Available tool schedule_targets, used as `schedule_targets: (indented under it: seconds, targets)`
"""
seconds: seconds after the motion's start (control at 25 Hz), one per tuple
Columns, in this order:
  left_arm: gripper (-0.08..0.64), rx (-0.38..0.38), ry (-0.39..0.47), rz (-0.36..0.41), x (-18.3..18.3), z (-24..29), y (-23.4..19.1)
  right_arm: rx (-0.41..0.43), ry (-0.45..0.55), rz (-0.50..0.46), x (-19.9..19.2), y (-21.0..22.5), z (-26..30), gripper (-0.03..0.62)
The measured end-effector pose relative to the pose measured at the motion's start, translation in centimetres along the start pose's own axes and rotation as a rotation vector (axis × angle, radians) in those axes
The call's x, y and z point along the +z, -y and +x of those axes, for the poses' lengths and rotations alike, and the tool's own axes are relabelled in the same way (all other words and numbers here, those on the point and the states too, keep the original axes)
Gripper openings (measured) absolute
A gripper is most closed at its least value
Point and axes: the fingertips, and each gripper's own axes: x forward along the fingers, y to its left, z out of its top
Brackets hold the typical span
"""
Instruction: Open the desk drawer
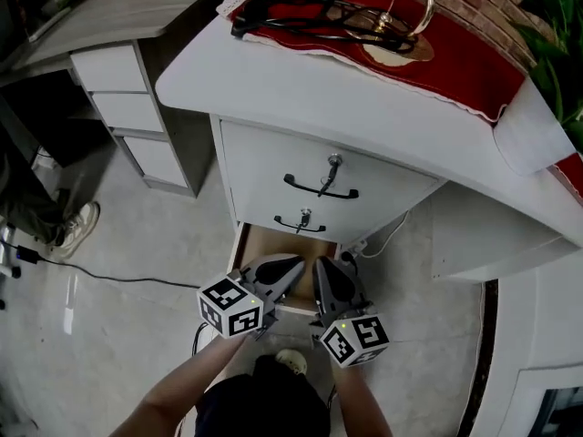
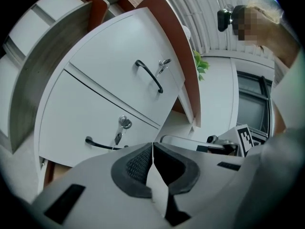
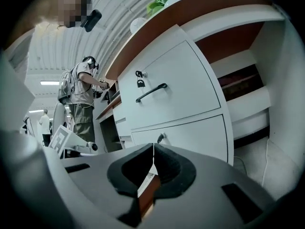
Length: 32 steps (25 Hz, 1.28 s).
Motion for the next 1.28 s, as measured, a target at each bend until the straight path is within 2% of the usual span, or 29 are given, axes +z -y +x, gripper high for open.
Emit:
schedule_targets:
  seconds: [0.12, 0.24, 0.36, 0.64, 0.88, 1.12, 1.28]
  targets:
    - [0.017, 0.015, 0.009, -0.076, 1.1, -0.1, 0.2, 0.012, -0.007, 0.036, 1.0, -0.6, -0.1, 0.017]
    - [0.015, 0.044, 0.013, -0.101, 2.5, -0.4, 0.4, 0.023, -0.020, 0.037, 2.0, -1.2, 0.0, 0.017]
    - [0.015, 0.041, 0.041, -0.138, 4.1, -1.1, 1.3, 0.028, -0.047, 0.044, 3.2, -2.4, -0.6, 0.018]
    - [0.015, 0.075, 0.125, -0.333, 7.8, -4.4, 3.1, 0.017, -0.076, 0.097, 6.3, -5.5, -2.5, 0.017]
    - [0.017, 0.028, 0.159, -0.455, 10.5, -6.7, 6.4, 0.029, -0.139, 0.091, 7.3, -9.2, -4.6, 0.017]
    - [0.017, 0.033, 0.187, -0.547, 11.9, -8.6, 6.6, 0.016, -0.115, 0.180, 8.9, -9.6, -4.6, 0.017]
    - [0.017, 0.064, 0.178, -0.594, 11.6, -8.4, 5.6, -0.011, -0.099, 0.307, 9.2, -7.9, -4.0, 0.018]
